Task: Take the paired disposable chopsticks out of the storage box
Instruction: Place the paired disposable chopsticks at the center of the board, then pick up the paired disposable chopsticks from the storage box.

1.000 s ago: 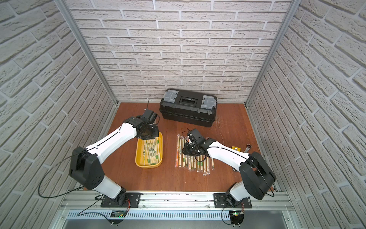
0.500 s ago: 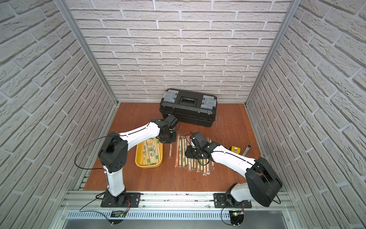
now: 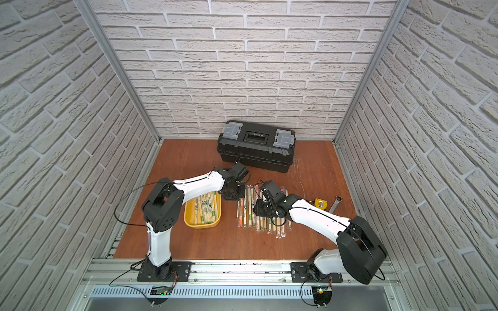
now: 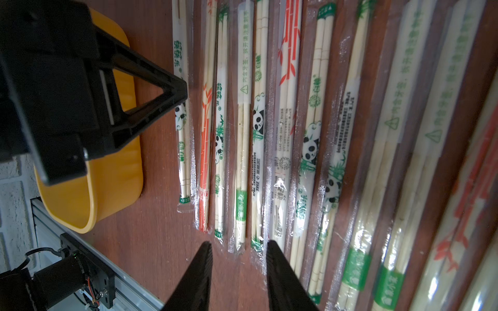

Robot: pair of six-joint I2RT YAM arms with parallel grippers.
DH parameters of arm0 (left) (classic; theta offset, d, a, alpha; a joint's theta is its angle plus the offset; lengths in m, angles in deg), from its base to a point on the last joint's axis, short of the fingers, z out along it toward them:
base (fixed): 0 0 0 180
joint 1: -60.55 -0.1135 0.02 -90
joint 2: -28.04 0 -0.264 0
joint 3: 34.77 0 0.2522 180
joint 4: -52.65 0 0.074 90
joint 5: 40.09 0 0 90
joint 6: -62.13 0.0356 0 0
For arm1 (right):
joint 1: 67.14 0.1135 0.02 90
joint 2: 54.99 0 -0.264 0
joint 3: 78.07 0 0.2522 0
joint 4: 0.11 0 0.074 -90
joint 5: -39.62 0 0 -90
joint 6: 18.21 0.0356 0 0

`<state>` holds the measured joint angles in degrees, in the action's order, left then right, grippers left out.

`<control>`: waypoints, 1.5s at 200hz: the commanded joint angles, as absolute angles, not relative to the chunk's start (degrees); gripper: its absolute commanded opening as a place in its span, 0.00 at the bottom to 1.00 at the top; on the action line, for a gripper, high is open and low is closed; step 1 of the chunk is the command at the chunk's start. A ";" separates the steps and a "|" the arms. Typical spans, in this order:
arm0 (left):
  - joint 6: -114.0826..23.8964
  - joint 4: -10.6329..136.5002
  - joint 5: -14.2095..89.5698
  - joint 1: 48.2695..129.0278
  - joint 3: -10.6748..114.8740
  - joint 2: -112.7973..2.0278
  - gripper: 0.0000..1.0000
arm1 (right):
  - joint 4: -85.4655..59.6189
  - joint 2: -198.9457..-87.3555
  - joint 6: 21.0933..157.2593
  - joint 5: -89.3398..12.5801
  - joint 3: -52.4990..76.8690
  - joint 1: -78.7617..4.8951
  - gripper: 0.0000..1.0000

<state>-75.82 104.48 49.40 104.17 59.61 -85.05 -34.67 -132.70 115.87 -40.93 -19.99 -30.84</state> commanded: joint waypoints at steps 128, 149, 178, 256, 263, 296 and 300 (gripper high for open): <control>-77.98 101.81 48.07 105.29 55.72 -80.92 0.36 | -35.18 -132.51 115.34 -41.60 -19.45 -30.56 0.36; -77.53 102.60 48.35 105.33 56.33 -78.89 0.38 | -35.10 -132.68 115.31 -41.67 -19.31 -30.54 0.36; -76.79 104.28 49.52 104.80 56.67 -75.35 0.40 | -34.98 -132.95 115.55 -41.50 -19.13 -30.57 0.36; -76.04 108.00 55.45 96.04 47.13 -62.87 0.41 | -35.51 -133.71 115.22 -41.43 -17.84 -30.57 0.36; -76.07 108.30 55.73 94.75 45.88 -61.55 0.41 | -35.58 -133.97 115.28 -41.50 -17.66 -30.57 0.36; -75.55 109.40 57.16 88.48 40.02 -56.54 0.41 | -34.97 -134.49 115.56 -41.03 -17.30 -30.55 0.36; -75.59 109.47 57.27 87.75 39.22 -56.10 0.41 | -35.06 -134.73 115.42 -41.06 -17.14 -30.57 0.36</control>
<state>-76.49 107.23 55.03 91.07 42.68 -59.35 -35.70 -133.86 115.87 -41.08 -19.03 -30.84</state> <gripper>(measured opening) 0.413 0.359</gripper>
